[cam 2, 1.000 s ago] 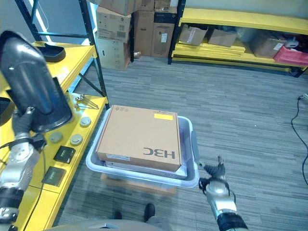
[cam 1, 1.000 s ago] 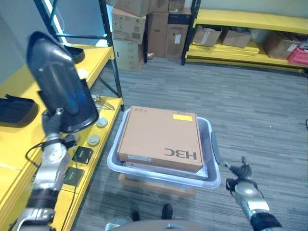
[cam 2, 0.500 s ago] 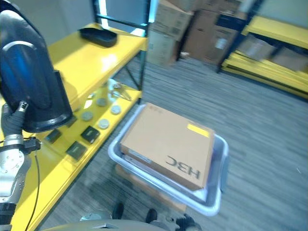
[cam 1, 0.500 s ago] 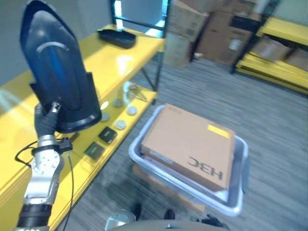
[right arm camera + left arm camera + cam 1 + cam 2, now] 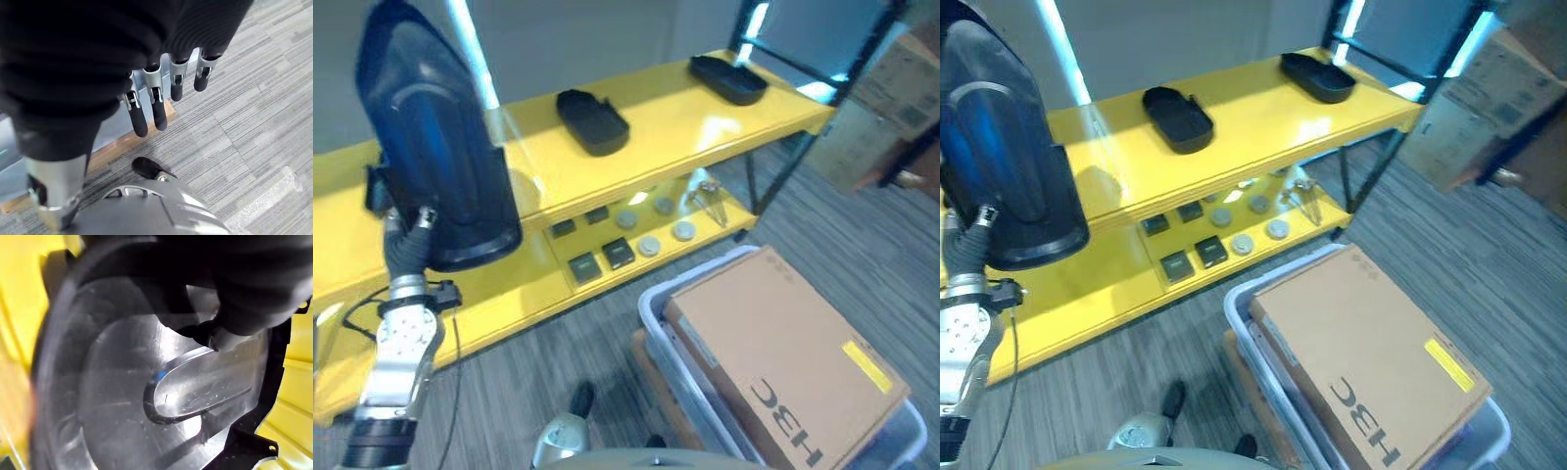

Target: Move parts from the plastic box to the shelf.

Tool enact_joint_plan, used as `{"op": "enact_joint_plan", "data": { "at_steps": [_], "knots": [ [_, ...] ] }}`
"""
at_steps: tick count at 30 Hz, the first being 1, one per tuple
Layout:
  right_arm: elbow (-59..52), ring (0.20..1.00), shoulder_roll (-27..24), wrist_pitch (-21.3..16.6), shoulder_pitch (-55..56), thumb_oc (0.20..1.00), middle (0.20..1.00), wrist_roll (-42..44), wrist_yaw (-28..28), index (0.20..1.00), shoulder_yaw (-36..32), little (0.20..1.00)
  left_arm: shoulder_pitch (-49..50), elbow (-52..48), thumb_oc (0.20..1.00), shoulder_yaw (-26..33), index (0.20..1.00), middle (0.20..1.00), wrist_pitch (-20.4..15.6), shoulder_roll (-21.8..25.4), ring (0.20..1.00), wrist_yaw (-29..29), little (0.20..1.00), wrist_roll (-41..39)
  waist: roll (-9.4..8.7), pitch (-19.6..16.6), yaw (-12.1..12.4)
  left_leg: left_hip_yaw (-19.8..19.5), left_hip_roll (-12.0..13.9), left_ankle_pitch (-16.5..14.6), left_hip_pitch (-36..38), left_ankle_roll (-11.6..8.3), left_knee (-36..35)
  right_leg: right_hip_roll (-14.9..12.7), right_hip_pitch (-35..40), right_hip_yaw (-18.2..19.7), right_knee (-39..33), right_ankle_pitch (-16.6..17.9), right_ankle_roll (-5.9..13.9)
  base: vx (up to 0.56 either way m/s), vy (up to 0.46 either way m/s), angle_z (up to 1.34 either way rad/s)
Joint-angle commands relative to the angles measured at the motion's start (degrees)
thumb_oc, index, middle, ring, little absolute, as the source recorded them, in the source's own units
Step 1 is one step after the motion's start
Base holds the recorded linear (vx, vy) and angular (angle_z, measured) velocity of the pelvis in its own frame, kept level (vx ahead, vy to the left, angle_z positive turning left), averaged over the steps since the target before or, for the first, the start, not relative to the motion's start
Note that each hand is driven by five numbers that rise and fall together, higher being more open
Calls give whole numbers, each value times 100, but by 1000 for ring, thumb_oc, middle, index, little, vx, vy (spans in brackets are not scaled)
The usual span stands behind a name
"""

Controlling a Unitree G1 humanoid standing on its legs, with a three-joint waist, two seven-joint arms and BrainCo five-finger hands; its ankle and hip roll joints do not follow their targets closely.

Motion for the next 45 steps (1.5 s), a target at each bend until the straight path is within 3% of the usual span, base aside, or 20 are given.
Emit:
{"op": "enact_joint_plan", "data": {
  "at_steps": [1, 4, 6, 8, 12, 17, 20, 22, 23, 24, 25, 26, 28, 29, 30, 32, 36, 39, 45],
  "knots": [
    [142, 1000, 65, -89, -58, 1000, 1000, -26, -56, 1000, 96, 1000, -307, -177, 200, 279, 200, 200, -561, 232, 200, -33, 200, -49, -107, -58, -176, 543, -4, 586, -80, -592, 22, 49, -168, 549, 162, -416, 366, -8, 118, 132],
    [188, 1000, 15, -75, -118, 1000, 1000, -135, -44, 1000, 103, 1000, -205, -201, 200, 278, 200, 200, -603, 180, 200, 51, 200, -12, -100, -29, -145, 514, 91, 690, -80, -565, 55, 6, -237, 511, 243, -395, 307, 31, 145, 77],
    [273, 1000, -28, -77, -139, 1000, 1000, -264, 4, 1000, 57, 1000, -118, -224, 200, 309, 200, 200, -592, 125, 200, 156, 200, 86, -118, -38, -141, 521, 238, 576, 63, -619, 92, -71, -199, 534, 368, -545, 312, 139, 170, 16],
    [324, 1000, -44, -147, -94, 1000, 1000, -167, -3, 1000, -17, 1000, -143, -226, 200, 295, 200, 200, -563, 126, 200, 38, 200, 63, -99, -74, -202, 902, 359, 546, 234, -614, 54, -198, -179, 284, 497, -609, 312, 131, 226, 12],
    [346, 1000, -34, -84, -81, 1000, 1000, -154, 1, 1000, -85, 1000, -121, -217, 200, 235, 200, 200, -498, 148, 200, -77, 200, 98, -58, -141, -185, 979, 295, 449, 372, -582, 11, -341, -108, 172, 538, -625, 338, 190, 266, 56],
    [302, 1000, 67, -60, -112, 1000, 1000, -186, 40, 1000, -59, 1000, 1, -178, 200, 286, 200, 200, -485, 328, 200, -245, 200, 7, -32, -307, -23, 651, -142, 74, 651, -320, 5, -667, -36, 310, 542, -550, 545, 249, 315, 4],
    [214, 1000, 106, 0, -84, 1000, 1000, 55, -63, 1000, -93, 1000, -36, -161, 200, 330, 200, 200, -424, 432, 200, -361, 200, -51, -19, -345, -23, 561, -325, -23, 684, -116, 46, -938, -164, 463, 1031, -666, 669, 148, 265, 6],
    [162, 1000, 99, 12, -56, 1000, 1000, 144, -27, 1000, -171, 1000, -156, -98, 200, 259, 200, 200, -418, 529, 200, -351, 200, -67, 19, -303, -98, 520, -461, -8, 584, 107, 141, -1177, -508, 620, 1718, -430, 751, 45, 290, 23],
    [103, 1000, 98, -37, 21, 1000, 1000, 210, -39, 1000, -207, 1000, -271, -5, 200, 186, 200, 200, -449, 602, 200, -340, 200, -69, 53, -197, -202, 452, -614, -92, 596, 261, 184, -1388, -924, 837, 2522, -165, 799, 68, 275, 10],
    [57, 1000, 87, -32, 48, 1000, 1000, 207, -17, 1000, -230, 1000, -315, 7, 200, 155, 200, 200, -448, 630, 200, -292, 200, -58, 72, -155, -252, 428, -684, -118, 600, 316, 185, -1415, -1115, 963, 2917, -127, 799, 64, 287, 3],
    [17, 1000, 81, -27, 73, 1000, 1000, 169, -2, 1000, -272, 1000, -339, 5, 200, 132, 200, 200, -444, 665, 200, -216, 200, -75, 99, -85, -334, 410, -740, -150, 651, 372, 159, -1350, -1389, 1209, 3329, 37, 802, 33, 153, 28],
    [-1, 1000, 57, -58, 95, 1000, 1000, 55, 65, 1000, -302, 1000, -407, 2, 200, 79, 200, 200, -404, 709, 200, -71, 200, -105, 128, 29, -489, 318, -804, -159, 716, 383, 97, -1001, -1680, 1464, 3505, 102, 788, 26, 53, 42],
    [-46, 1000, 14, -140, 79, 1000, 1000, 8, 181, 1000, -216, 1000, -541, -26, 200, -65, 200, 200, -359, 748, 200, 152, 200, -98, 42, 195, -726, 86, -921, -150, 784, 295, 17, -288, -1950, 1581, 2594, 179, 812, 41, -78, 47],
    [-54, 1000, 6, -154, 74, 1000, 1000, 13, 184, 1000, -199, 1000, -555, -61, 200, -78, 200, 200, -325, 740, 200, 173, 200, -84, 19, 212, -750, 53, -939, -159, 795, 277, 16, -215, -1931, 1574, 2316, 190, 795, 73, -129, 38],
    [-64, 1000, 64, -226, 83, 1000, 1000, -50, 149, 1000, -197, 1000, -525, -162, 200, -107, 200, 200, -305, 655, 200, 223, 200, 22, -64, 297, -836, -77, -1002, -275, 848, 311, 104, -98, -2026, 1681, 1726, 495, 852, 81, -114, 45],
    [-75, 1000, 76, -222, 62, 1000, 1000, -48, 142, 1000, -178, 1000, -464, -262, 200, -69, 200, 200, -271, 581, 200, 222, 200, 81, -67, 318, -816, -45, -965, -290, 887, 319, 96, -119, -1993, 1687, 1626, 501, 827, 85, -91, 57],
    [16, 1000, 65, -159, -22, 1000, 1000, 133, 51, 1000, -154, 1000, -414, -384, 200, -229, 200, 200, -99, 316, 200, 139, 200, 66, -146, 112, -711, -76, -939, -139, 834, 174, 5, 32, -1195, 1558, 506, 213, 608, 159, -114, 23],
    [-166, 1000, -8, -1, -25, 1000, 1000, 229, -42, 1000, -126, 1000, -380, -434, 200, -278, 200, 200, -18, 274, 200, 164, 200, 57, -225, -5, -667, 140, -863, -91, 707, 81, 38, 92, -887, 1551, 101, 192, 560, 85, -105, 26],
    [-418, 1000, -67, 166, 180, 1000, 1000, -112, -15, 1000, -205, 1000, -257, -449, 200, -176, 200, 200, 77, 278, 200, 117, 200, -70, -317, -4, -680, 367, -789, -247, 545, 19, 466, 82, -691, 1516, -44, 134, 518, 67, -87, -15]
  ]
}}
